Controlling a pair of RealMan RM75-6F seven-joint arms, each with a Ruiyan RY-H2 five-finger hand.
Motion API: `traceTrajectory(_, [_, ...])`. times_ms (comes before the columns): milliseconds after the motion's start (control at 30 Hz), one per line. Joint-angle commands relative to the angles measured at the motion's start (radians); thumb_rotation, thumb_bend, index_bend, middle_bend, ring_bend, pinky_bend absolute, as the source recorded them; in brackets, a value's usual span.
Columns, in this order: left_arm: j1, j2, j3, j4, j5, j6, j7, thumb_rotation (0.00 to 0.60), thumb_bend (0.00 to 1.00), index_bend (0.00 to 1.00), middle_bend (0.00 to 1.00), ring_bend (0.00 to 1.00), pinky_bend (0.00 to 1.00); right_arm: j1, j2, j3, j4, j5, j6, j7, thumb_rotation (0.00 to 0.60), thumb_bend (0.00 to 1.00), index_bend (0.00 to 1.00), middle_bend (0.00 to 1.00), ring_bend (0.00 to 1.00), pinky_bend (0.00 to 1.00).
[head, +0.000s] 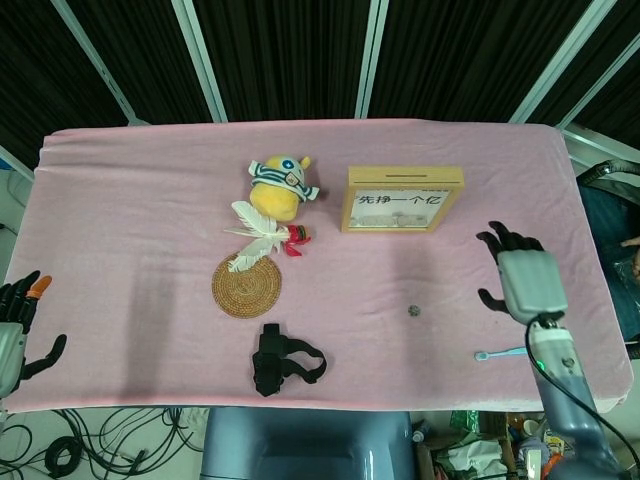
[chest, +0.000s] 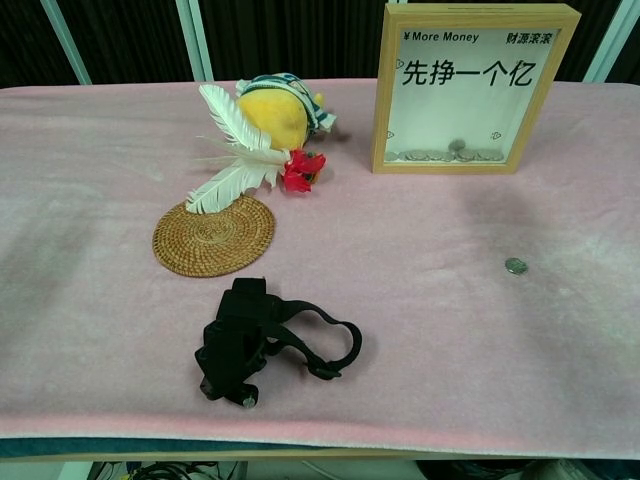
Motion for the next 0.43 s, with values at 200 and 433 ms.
traceTrajectory(200, [0.004, -0.005, 0.007, 0.006, 0.024, 0.019, 0.021, 0.6, 0.35, 0.06, 0.0, 0.0, 0.0, -0.357, -0.26, -0.183, 0.316, -0.319, 0.272, 0.126, 0.6, 0.14, 0.17, 0.04, 0.16, 0.21])
traceTrajectory(433, [0.004, -0.011, 0.017, 0.009, 0.047, 0.024, 0.044, 0.6, 0.35, 0.06, 0.0, 0.0, 0.0, -0.382, -0.302, -0.123, 0.461, -0.314, 0.227, 0.168, 0.6, 0.14, 0.16, 0.04, 0.15, 0.21])
